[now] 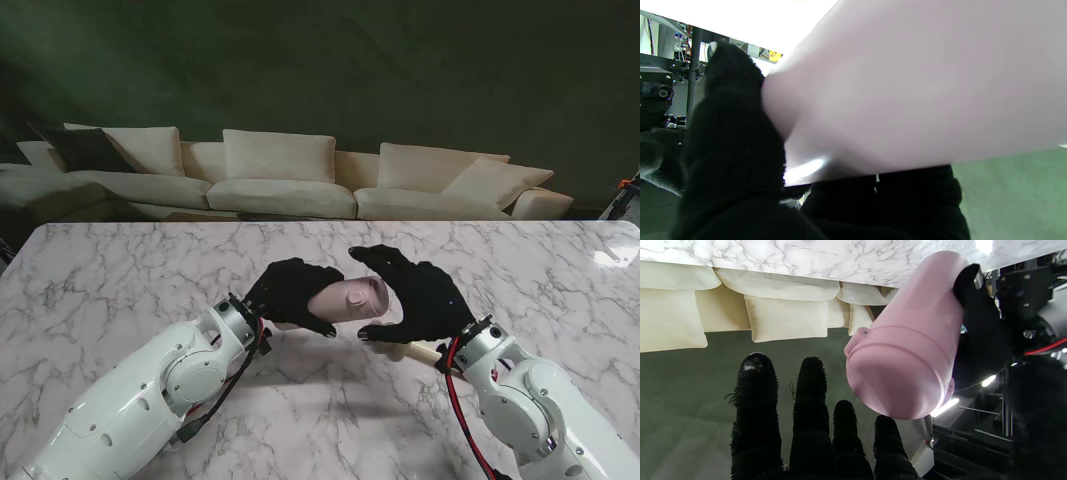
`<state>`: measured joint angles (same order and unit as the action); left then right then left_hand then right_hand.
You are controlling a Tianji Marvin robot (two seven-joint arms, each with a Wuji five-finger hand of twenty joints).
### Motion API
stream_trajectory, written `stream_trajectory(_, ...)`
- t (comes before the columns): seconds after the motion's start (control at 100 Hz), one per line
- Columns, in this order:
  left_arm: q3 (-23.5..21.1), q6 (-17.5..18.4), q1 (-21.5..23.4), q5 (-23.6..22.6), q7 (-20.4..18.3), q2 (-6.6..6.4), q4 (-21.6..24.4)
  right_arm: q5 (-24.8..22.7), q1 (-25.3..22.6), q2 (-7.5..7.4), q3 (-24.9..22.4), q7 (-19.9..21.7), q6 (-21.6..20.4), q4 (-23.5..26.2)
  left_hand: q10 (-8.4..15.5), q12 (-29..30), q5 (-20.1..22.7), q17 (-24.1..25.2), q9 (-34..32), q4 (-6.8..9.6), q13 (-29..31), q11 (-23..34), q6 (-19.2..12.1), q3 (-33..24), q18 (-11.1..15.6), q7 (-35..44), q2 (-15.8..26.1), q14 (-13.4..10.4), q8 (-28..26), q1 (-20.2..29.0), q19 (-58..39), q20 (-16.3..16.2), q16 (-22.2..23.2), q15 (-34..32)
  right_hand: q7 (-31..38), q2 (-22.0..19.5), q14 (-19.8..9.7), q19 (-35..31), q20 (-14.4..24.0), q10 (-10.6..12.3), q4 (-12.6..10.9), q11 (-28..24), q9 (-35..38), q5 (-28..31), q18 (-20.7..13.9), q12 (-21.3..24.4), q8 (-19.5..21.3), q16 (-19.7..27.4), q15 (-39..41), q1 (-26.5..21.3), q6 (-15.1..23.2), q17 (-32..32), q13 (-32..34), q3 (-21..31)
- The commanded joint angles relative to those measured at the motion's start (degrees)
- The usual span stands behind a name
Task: Clean the thermos with cup brush
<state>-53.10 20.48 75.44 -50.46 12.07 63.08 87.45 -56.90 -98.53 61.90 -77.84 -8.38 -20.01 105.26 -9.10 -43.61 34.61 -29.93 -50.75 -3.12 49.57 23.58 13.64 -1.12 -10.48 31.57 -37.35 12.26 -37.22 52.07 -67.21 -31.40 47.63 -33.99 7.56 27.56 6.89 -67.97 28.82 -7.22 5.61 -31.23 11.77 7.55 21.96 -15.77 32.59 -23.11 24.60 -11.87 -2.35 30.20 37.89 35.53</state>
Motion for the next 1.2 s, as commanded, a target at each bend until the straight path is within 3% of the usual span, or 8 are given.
stream_trajectory(0.0, -0.04, 0.14, -0.32, 0.09, -0.42, 0.26, 0.55, -1.49, 0.11, -0.40, 0.49, -0.62, 0.93, -0.14, 5.37, -1.69, 6.27, -0.36, -1.19, 3.96, 4.17, 3.73, -10.87, -28.44, 2.45, 7.88, 24.65, -4.41, -1.93, 19.40, -2.13, -1.69, 2.23, -9.05, 6.90, 3.29, -2.59, -0.83, -1.25, -1.09, -2.04, -6.90, -0.05, 0.39, -3.22, -2.72, 1.28, -1.38, 4.03, -6.10, -2.73, 2.72, 2.83, -0.49)
stream_trajectory(0.16, 0.11, 0.38, -0.42, 0.08, -0.42, 0.25, 0.46, 0.53, 2.15, 0.11, 3.17, -2.21, 3.36, -2.13, 5.34, -1.71, 6.26, -0.36, -1.29, 3.96, 4.14, 3.77, -10.88, -28.44, 2.39, 7.90, 24.63, -4.40, -1.94, 19.37, -2.15, -1.70, 2.23, -9.06, 21.91, -6.26, -3.93, -12.10, 4.43, 8.68, -1.38, -17.66, 35.73, 6.48, -0.59, -8.94, -3.66, -8.47, 18.46, -11.28, -0.90, 14.16, 25.16, 0.48)
stream_trajectory(0.32, 0.12, 0.49, -0.35, 0.11, -0.81, 0.18, 0.58, 8.11, 3.78, 1.53, 6.65, -3.29, 9.98, -3.17, 5.41, -1.72, 6.31, -0.37, -1.29, 3.97, 4.18, 3.77, -10.92, -28.47, 2.40, 7.91, 24.68, -4.38, -1.94, 19.39, -2.13, -1.69, 2.22, -9.08, 33.86, -21.17, 3.24, -26.03, 1.26, 1.54, 0.70, -15.05, 63.12, 18.11, 6.93, -4.31, -17.41, -12.54, 39.98, 5.23, -4.75, 29.06, 37.00, -7.61)
stream_trajectory(0.55, -0.17, 0.37, -0.05, 0.03, -1.20, 0.08, 0.85, 2.83, 1.82, 1.23, 6.47, -4.71, 14.14, -1.12, 5.35, -1.71, 6.34, -0.33, -1.30, 3.96, 4.22, 3.75, -10.82, -28.50, 2.32, 7.89, 24.61, -4.30, -1.93, 19.36, -2.16, -1.70, 2.24, -9.14, 16.48, -26.25, 5.51, -25.16, 0.72, 2.04, -0.55, -6.31, 22.42, -2.57, 2.52, -5.05, -23.41, -8.82, 20.96, 27.82, 6.61, 19.20, 22.95, -6.56)
stream_trajectory(0.65, -0.23, 0.29, 0.05, 0.02, -1.19, 0.08, 0.93, 0.15, 0.56, 0.90, 5.03, -5.47, 13.32, -0.28, 5.35, -1.71, 6.30, -0.36, -1.26, 3.96, 4.18, 3.73, -10.89, -28.51, 2.44, 7.84, 24.65, -4.32, -1.91, 19.38, -2.15, -1.70, 2.22, -9.12, -7.13, -23.55, 4.26, -11.38, 2.25, 2.22, -0.64, -1.12, 3.41, 0.22, 8.25, -1.12, -5.77, -2.29, 3.38, 24.29, 7.52, 5.84, 6.85, -5.36)
stream_trajectory(0.83, -0.48, 0.08, 0.24, -0.15, -0.98, 0.08, 1.05, -0.50, -0.67, 0.34, 1.37, -4.98, 2.85, -0.58, 5.28, -1.73, 6.27, -0.36, -1.25, 3.97, 4.16, 3.73, -10.76, -28.47, 2.32, 7.83, 24.70, -4.25, -1.93, 19.37, -2.15, -1.71, 2.21, -9.12, -7.64, -10.06, 2.83, 3.45, -0.73, 1.10, -1.16, 19.75, -2.09, 0.29, 2.47, 7.60, -1.94, 3.89, -5.99, 8.58, 3.67, -6.90, -6.73, -2.23)
stream_trajectory(1.04, -0.86, 0.15, 0.37, -0.44, -0.90, 0.02, 1.20, -2.79, -0.08, -0.22, 0.88, -5.22, -2.06, -1.96, 5.31, -1.77, 6.27, -0.36, -1.25, 3.98, 4.21, 3.74, -10.85, -28.39, 2.21, 7.81, 24.73, -4.21, -1.95, 19.36, -2.25, -1.75, 2.23, -9.18, 11.05, 6.08, -1.33, 1.91, -4.90, -3.28, -3.75, -3.00, -2.20, 0.20, -6.39, -2.87, -0.44, -0.34, 3.51, -7.34, 0.93, 0.11, -2.70, 2.69)
stream_trajectory(1.19, -0.91, 0.33, 0.37, -0.46, -0.71, 0.04, 1.11, -0.68, 1.95, 0.14, 2.96, -5.94, -1.26, -4.10, 5.30, -1.78, 6.25, -0.42, -1.28, 4.00, 4.16, 3.77, -10.87, -28.38, 2.20, 7.78, 24.72, -4.21, -1.96, 19.40, -2.31, -1.76, 2.22, -9.20, 22.60, 3.06, -6.53, -7.33, 2.30, -1.26, -2.72, -22.23, 0.72, -1.49, -13.73, -15.78, -4.30, -11.23, 23.59, -13.84, 1.67, 12.32, 7.57, 12.68)
